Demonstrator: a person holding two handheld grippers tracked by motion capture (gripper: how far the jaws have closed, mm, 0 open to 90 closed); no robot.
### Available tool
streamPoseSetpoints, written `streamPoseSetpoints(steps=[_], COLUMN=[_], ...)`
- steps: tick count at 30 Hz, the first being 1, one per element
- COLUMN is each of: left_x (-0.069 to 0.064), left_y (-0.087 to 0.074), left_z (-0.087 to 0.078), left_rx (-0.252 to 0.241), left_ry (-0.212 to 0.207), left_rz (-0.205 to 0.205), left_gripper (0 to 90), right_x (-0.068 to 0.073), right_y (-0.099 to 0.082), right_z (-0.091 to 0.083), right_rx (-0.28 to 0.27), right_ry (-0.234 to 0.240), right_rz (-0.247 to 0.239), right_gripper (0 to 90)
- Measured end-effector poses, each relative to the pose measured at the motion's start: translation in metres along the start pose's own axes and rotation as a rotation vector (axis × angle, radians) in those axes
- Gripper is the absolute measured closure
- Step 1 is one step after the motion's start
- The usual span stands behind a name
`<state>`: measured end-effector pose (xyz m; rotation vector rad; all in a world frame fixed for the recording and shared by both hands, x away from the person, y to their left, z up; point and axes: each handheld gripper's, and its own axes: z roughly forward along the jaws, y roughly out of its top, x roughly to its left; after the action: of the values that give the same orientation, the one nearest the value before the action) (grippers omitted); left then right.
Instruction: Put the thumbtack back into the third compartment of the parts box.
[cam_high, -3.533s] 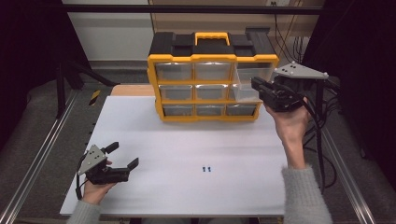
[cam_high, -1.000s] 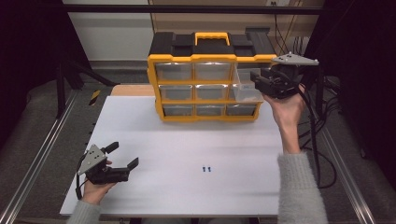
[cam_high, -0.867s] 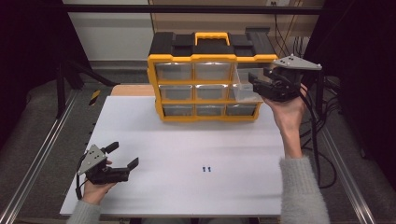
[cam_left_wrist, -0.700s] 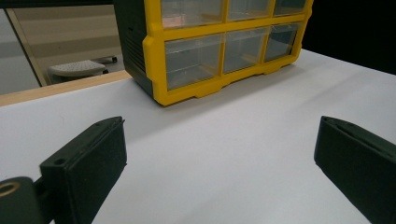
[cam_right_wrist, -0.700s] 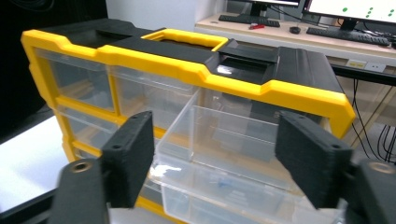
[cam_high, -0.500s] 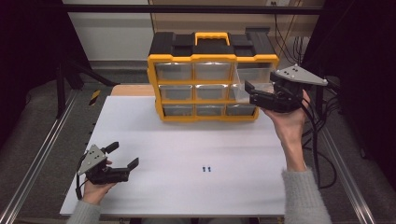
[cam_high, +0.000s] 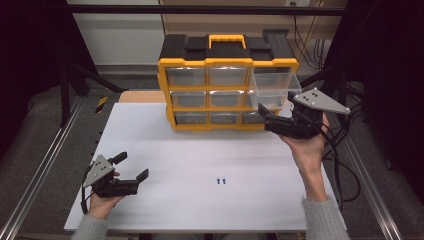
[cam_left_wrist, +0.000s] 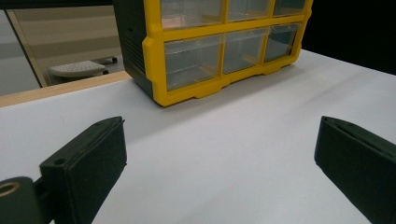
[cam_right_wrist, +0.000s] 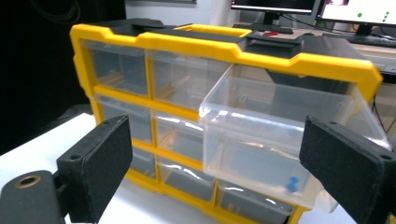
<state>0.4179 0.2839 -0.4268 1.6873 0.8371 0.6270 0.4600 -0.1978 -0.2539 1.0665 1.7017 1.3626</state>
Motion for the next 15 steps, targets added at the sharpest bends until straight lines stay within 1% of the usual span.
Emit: streamPoseSetpoints(steps=[4, 5, 12, 15], left_x=[0.0, 0.0, 0.0, -0.001], left_y=[0.0, 0.0, 0.0, 0.0], left_z=[0.0, 0.0, 0.0, 0.0], left_rx=[0.001, 0.001, 0.001, 0.001], left_ry=[-0.001, -0.001, -0.001, -0.002], left_rz=[0.002, 0.003, 0.005, 0.003], left_gripper=[1.8, 1.8, 1.8, 1.8], right_x=[0.004, 0.005, 0.011, 0.012], right_y=[-0.007, -0.009, -0.025, -0.032], right_z=[-0.003, -0.004, -0.006, -0.006], right_rx=[0.0, -0.004, 0.008, 0.015], right_ry=[0.011, 0.013, 0.033, 0.038], right_rz=[-0.003, 0.003, 0.0, 0.013], right_gripper=[9.7, 9.8, 9.7, 9.7])
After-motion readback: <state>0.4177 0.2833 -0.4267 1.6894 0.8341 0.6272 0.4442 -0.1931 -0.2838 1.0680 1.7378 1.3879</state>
